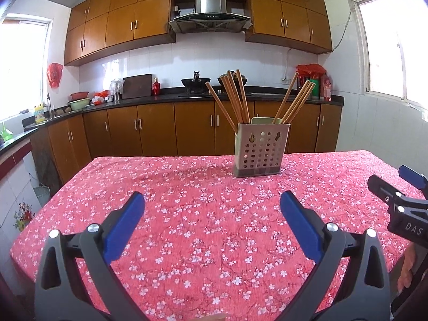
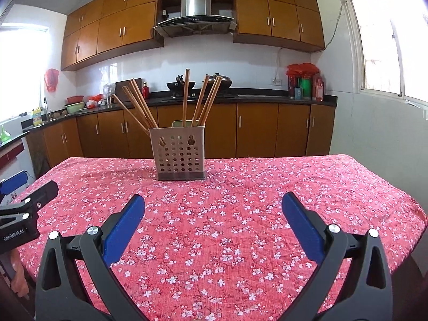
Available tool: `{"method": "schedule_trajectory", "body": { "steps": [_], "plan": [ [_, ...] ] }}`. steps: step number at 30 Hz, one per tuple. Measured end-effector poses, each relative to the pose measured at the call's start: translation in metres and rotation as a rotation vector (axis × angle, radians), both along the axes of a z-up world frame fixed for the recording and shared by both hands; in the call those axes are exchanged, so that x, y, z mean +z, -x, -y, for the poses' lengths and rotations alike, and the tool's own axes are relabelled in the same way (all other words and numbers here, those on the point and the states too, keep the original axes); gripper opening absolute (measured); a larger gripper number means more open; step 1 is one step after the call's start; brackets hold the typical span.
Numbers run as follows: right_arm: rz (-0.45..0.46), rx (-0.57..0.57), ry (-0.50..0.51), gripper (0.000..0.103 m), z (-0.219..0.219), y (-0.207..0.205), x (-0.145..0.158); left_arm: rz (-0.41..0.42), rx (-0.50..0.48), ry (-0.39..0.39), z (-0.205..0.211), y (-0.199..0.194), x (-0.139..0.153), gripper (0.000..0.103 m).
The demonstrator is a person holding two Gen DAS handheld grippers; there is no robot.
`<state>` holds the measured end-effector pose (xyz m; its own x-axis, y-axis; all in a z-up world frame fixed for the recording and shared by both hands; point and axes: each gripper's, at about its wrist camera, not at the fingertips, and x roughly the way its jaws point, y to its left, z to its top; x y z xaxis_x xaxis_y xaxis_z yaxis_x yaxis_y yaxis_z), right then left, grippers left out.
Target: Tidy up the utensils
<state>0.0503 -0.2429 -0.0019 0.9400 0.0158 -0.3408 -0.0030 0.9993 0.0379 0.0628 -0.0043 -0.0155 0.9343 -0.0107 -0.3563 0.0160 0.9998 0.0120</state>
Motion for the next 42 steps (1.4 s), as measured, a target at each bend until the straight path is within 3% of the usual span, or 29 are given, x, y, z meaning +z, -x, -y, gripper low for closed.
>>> {"method": "schedule_trajectory", "body": {
  "steps": [42],
  "plan": [
    [-0.029, 0.002, 0.004, 0.101, 0.0045, -0.0023, -0.0085, -0.014, -0.011, 0.004, 0.0065, -0.002, -0.0033, 0.099]
  ]
}}
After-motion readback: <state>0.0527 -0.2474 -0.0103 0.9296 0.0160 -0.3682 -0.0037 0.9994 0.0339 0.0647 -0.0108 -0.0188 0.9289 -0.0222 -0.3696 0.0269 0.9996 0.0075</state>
